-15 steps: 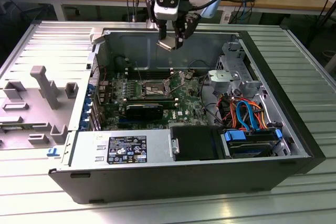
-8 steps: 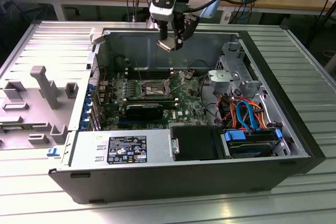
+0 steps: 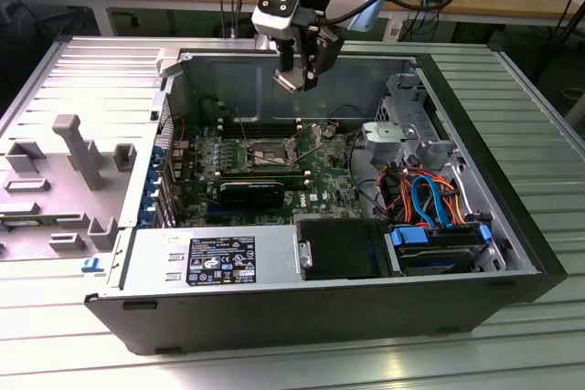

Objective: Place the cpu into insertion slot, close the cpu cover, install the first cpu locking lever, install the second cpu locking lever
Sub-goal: 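Place the cpu into insertion slot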

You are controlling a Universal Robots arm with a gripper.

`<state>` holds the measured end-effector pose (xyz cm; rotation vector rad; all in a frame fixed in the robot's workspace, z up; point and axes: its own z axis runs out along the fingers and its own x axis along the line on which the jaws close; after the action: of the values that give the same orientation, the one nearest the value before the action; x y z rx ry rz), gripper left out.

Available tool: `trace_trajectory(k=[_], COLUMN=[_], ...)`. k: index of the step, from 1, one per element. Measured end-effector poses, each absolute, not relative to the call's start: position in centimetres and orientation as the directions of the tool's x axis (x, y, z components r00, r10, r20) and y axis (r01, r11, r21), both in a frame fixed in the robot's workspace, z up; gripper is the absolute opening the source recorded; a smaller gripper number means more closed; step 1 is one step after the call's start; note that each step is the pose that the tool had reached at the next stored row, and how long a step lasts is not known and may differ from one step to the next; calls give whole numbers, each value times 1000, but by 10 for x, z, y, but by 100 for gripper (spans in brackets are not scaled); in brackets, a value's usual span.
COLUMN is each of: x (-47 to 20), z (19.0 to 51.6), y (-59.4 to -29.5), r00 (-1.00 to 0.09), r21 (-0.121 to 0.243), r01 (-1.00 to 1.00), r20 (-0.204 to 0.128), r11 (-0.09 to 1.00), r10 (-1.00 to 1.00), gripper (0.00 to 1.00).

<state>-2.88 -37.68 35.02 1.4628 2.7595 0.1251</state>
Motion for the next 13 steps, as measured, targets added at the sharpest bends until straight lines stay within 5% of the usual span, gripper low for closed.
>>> trace_trajectory(k=[13], x=[-29], z=[347], y=[-377], r00=[-476], r21=[75], r01=[878], r20=[25], r11=[473], r10=[879], gripper=[54])
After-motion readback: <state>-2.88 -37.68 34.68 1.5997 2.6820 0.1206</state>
